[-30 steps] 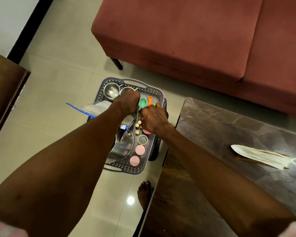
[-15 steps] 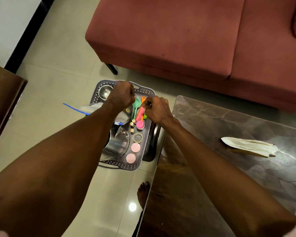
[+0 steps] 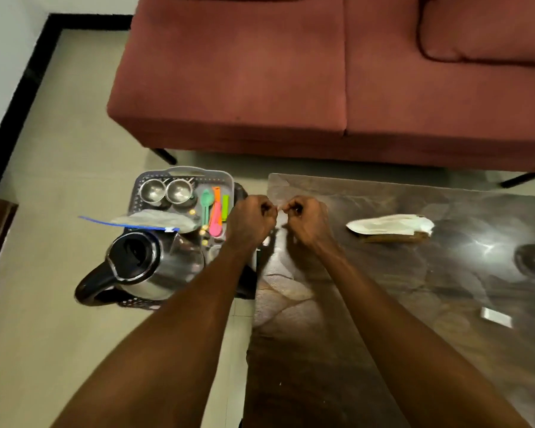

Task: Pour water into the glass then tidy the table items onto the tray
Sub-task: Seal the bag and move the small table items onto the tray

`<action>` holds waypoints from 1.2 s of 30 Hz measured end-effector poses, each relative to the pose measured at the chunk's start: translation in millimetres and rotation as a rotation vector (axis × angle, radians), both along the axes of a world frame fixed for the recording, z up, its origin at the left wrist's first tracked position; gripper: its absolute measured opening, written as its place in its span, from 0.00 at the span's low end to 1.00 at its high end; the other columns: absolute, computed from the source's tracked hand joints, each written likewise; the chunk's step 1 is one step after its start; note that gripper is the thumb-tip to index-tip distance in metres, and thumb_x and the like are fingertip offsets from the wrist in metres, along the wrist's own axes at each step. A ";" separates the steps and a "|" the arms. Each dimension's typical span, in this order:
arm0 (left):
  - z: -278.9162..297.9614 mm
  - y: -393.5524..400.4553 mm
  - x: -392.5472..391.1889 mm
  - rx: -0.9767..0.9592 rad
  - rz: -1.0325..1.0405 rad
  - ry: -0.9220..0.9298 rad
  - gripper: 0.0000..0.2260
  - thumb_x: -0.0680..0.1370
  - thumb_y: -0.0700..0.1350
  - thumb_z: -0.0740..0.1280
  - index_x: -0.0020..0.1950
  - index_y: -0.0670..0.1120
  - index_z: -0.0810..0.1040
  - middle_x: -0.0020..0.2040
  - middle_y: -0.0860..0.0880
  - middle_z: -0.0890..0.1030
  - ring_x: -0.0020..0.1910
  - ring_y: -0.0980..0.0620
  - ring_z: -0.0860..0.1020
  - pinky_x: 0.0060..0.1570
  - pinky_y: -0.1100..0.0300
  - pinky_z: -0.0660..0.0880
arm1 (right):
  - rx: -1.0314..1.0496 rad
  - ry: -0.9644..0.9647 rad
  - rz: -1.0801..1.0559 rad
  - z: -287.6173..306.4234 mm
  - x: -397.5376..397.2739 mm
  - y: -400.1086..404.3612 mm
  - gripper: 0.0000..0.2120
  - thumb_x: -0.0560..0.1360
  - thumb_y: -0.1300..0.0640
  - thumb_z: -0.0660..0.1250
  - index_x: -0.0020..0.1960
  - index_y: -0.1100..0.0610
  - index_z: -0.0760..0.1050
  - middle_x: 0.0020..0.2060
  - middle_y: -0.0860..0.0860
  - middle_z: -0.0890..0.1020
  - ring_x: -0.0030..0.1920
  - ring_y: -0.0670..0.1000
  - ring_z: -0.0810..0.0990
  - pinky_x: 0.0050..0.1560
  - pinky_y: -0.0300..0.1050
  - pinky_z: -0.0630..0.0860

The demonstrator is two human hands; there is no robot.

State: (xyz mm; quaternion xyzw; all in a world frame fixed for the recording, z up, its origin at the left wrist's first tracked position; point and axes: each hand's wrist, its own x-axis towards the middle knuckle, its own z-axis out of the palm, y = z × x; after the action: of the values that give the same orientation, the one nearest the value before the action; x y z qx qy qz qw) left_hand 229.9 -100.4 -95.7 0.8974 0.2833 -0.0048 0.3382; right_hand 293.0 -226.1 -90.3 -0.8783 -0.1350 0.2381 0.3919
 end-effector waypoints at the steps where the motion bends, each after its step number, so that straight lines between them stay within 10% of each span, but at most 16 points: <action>1: -2.0 -19.9 0.8 -0.002 -0.012 0.006 0.07 0.75 0.50 0.69 0.45 0.48 0.83 0.42 0.50 0.84 0.41 0.50 0.81 0.42 0.56 0.78 | -0.014 -0.005 -0.040 2.4 0.5 -17.0 0.10 0.76 0.66 0.65 0.47 0.55 0.82 0.46 0.51 0.85 0.52 0.54 0.81 0.59 0.57 0.77; 8: -3.3 -142.4 18.7 -0.077 -0.198 0.067 0.09 0.74 0.50 0.71 0.52 0.50 0.82 0.48 0.50 0.84 0.46 0.50 0.80 0.44 0.58 0.75 | -0.042 -0.056 -0.321 7.8 6.5 -144.8 0.12 0.75 0.61 0.67 0.58 0.55 0.80 0.54 0.52 0.84 0.54 0.51 0.82 0.53 0.39 0.74; 19: -10.5 -334.9 56.5 -0.240 -0.566 0.204 0.07 0.73 0.52 0.69 0.48 0.52 0.79 0.47 0.51 0.82 0.48 0.49 0.79 0.51 0.51 0.78 | -0.228 0.018 -0.680 -15.2 0.8 -356.2 0.19 0.69 0.61 0.67 0.60 0.57 0.79 0.55 0.57 0.82 0.55 0.60 0.81 0.57 0.55 0.77; 27: -40.2 -427.4 76.4 -0.274 -0.692 0.319 0.15 0.71 0.52 0.71 0.56 0.52 0.79 0.52 0.50 0.82 0.52 0.48 0.80 0.53 0.50 0.78 | -0.472 0.026 -0.475 -44.1 -8.8 -438.7 0.27 0.74 0.57 0.67 0.72 0.51 0.68 0.67 0.53 0.69 0.64 0.57 0.71 0.66 0.53 0.69; 36: -65.0 -406.4 73.0 -0.158 -0.632 0.357 0.18 0.73 0.48 0.72 0.61 0.52 0.75 0.59 0.52 0.77 0.57 0.50 0.77 0.57 0.50 0.76 | -0.500 -0.062 -0.421 -66.4 -4.7 -436.5 0.20 0.74 0.58 0.67 0.67 0.53 0.74 0.59 0.53 0.75 0.60 0.55 0.73 0.60 0.52 0.72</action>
State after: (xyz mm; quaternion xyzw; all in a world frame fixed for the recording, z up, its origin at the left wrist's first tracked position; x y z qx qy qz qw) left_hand 302.9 -506.8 -160.7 0.8969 0.0453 -0.2872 0.3333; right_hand 288.4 -662.6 -156.7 -0.9627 0.1003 0.1510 0.2007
